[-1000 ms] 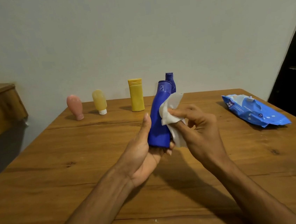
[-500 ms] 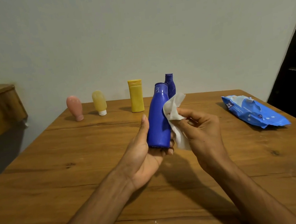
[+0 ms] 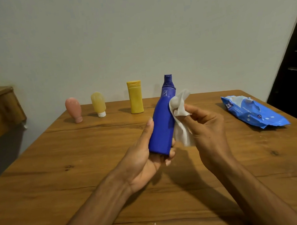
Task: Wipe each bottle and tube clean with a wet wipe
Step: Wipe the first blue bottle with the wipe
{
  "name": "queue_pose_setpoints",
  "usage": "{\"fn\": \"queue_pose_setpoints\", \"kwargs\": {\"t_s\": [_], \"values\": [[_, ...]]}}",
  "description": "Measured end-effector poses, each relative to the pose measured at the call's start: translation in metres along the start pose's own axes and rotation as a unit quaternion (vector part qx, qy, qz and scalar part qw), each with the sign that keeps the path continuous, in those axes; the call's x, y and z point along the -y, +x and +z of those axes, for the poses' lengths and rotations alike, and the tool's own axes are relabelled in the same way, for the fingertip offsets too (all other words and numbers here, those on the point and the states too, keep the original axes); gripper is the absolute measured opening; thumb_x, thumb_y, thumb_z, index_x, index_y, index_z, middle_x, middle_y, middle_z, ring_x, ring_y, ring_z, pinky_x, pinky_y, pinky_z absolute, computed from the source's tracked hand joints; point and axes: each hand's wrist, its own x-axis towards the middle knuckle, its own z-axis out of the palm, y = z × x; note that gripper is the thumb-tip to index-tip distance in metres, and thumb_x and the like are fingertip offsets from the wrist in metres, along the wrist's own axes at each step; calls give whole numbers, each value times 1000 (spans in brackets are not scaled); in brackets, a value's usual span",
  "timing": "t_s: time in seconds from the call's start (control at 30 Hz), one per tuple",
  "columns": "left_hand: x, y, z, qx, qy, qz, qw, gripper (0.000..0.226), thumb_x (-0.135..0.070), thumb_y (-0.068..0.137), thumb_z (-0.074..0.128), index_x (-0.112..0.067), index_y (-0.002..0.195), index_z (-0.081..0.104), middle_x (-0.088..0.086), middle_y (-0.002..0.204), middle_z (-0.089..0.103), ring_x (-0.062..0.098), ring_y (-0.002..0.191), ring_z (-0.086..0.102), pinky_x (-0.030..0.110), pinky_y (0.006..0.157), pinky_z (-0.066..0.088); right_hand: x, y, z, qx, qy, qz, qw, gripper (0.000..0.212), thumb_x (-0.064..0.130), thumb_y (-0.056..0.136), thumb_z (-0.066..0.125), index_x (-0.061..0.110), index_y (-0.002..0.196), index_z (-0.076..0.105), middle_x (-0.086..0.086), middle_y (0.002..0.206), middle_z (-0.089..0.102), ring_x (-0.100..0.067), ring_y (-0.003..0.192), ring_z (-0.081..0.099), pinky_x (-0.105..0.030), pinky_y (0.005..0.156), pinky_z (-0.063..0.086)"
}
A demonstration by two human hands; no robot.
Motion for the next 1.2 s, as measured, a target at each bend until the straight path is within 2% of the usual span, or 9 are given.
{"fn": "queue_pose_setpoints", "kwargs": {"t_s": [0.3, 0.37, 0.47, 0.53, 0.8, 0.93, 1.0, 1.1, 1.2], "values": [[2, 0, 4, -50, 146, 11, 988, 55, -57, 84, 47, -15, 119, 55, 8, 81, 65, 18, 69, 58, 32, 65, 43, -2, 0, 1, -30, -191, -193, 962, 27, 12, 89, 61, 19, 115, 65, -6, 102, 54, 2, 92, 50, -8, 71, 43], [2, 0, 5, -52, 187, 14, 981, 54, -58, 85, 45, -16, 117, 56, 6, 81, 66, 16, 69, 58, 30, 64, 44, -5, 1, -1, -53, -222, -208, 951, 29, 17, 91, 59, 24, 119, 61, -1, 103, 52, 2, 94, 48, -13, 74, 46], [2, -1, 6, -52, 210, 23, 976, 50, -58, 85, 43, -20, 115, 56, 5, 81, 66, 16, 69, 58, 29, 64, 45, -11, 3, -3, -44, -274, -221, 935, 31, 27, 92, 54, 25, 122, 60, 5, 108, 49, -7, 98, 49, -42, 79, 51], [2, -1, 5, -59, 220, 28, 973, 48, -59, 85, 43, -23, 115, 57, 5, 82, 66, 16, 70, 57, 30, 66, 46, -14, 5, -5, -39, -309, -229, 922, 32, 30, 92, 50, 26, 123, 59, 6, 109, 50, -9, 98, 49, -50, 77, 49], [2, 0, 4, -60, 241, 36, 968, 46, -60, 84, 42, -27, 113, 57, 5, 83, 65, 14, 70, 57, 30, 69, 47, -16, 4, -6, -33, -353, -247, 902, 30, 26, 93, 47, 23, 120, 60, 2, 106, 52, -8, 94, 47, -43, 78, 44], [2, -1, 4, -47, 233, 27, 971, 45, -59, 83, 44, -26, 111, 57, 4, 83, 65, 14, 70, 57, 31, 69, 46, -15, 9, -8, -81, -313, -239, 915, 30, 29, 94, 44, 23, 119, 59, 12, 102, 48, -12, 93, 52, -51, 75, 48], [2, -2, 5, -44, 214, 22, 976, 47, -58, 83, 45, -22, 112, 57, 5, 81, 65, 15, 69, 57, 29, 67, 46, -13, 7, -6, -95, -284, -234, 925, 27, 23, 95, 48, 20, 118, 61, 10, 101, 50, -10, 94, 52, -46, 78, 49], [1, -1, 5, -42, 146, 8, 988, 51, -55, 84, 48, -17, 118, 56, 8, 80, 65, 16, 67, 58, 30, 65, 44, -9, 0, 1, -73, -223, -221, 947, 24, 8, 94, 54, 14, 116, 63, 3, 98, 53, -1, 94, 52, -16, 75, 47], [-3, 0, 4, -20, 65, 0, 998, 54, -53, 87, 47, -14, 124, 55, 10, 81, 63, 18, 67, 56, 29, 62, 42, -7, -4, 6, -29, -200, -222, 954, 23, 5, 93, 55, 8, 113, 66, -4, 99, 55, -4, 93, 52, -8, 73, 43]]}}
